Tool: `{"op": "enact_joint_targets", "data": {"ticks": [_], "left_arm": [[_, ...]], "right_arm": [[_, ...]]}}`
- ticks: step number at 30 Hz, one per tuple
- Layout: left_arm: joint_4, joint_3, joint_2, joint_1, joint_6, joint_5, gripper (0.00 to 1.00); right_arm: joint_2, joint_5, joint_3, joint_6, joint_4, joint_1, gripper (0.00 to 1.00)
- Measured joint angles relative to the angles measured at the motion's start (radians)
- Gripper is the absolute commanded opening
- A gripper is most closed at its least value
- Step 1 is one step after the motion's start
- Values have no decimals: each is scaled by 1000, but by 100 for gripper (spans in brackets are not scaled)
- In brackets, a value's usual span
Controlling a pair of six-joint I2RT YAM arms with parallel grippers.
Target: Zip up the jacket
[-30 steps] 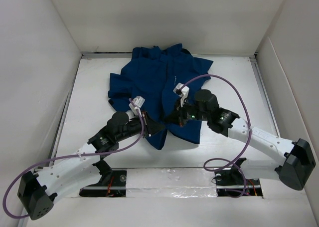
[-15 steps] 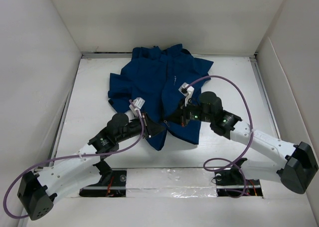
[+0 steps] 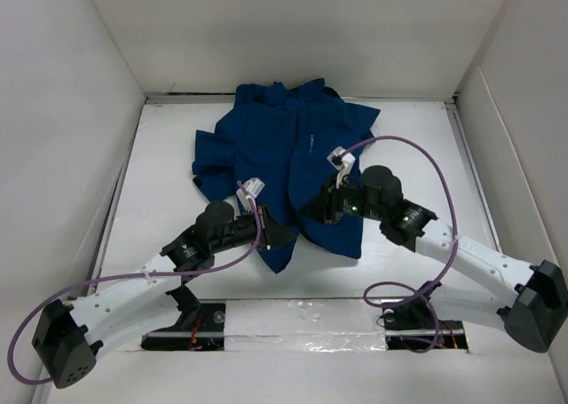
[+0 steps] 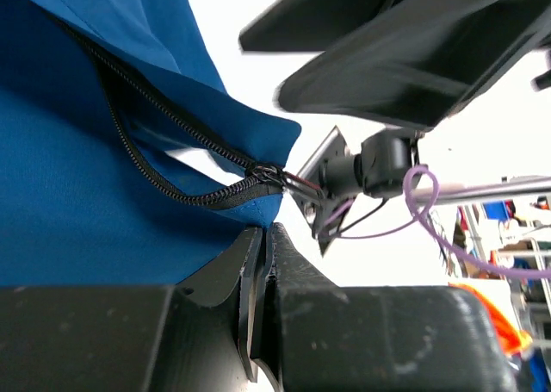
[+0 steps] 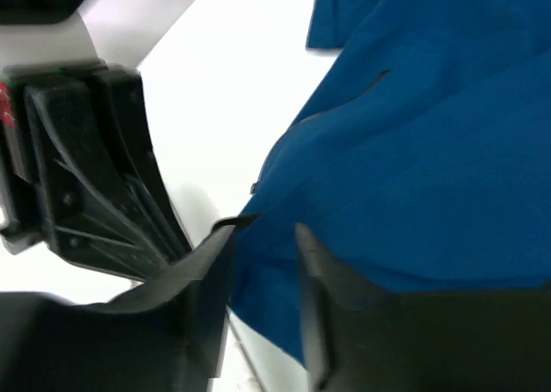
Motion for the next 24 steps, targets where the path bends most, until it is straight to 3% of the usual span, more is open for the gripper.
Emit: {"op": "enact_joint_targets", "data": {"ticks": [2, 7, 10, 14, 16, 20, 24], "left_arm": [[-18, 0, 0, -2, 0, 9, 0], [-29, 0, 0, -2, 1, 26, 0], [-30, 0, 0, -2, 1, 36, 0], [-30, 0, 3, -2, 2, 51, 0], [-30, 0, 8, -2, 2, 58, 0], [-30, 0, 14, -2, 3, 64, 0], [-31, 0, 15, -2, 4, 65, 0]], "right_arm": [[-37, 15, -1, -3, -20, -8, 57], [-158, 26, -42, -2, -69, -12, 65], [-217, 29, -82, 6, -108, -9, 56], [-270, 43, -107, 21, -169, 16, 30], [-268, 44, -105, 16, -180, 32, 30], [-208, 47, -74, 3, -214, 86, 49], [-182, 56, -56, -12, -232, 122, 52]]}}
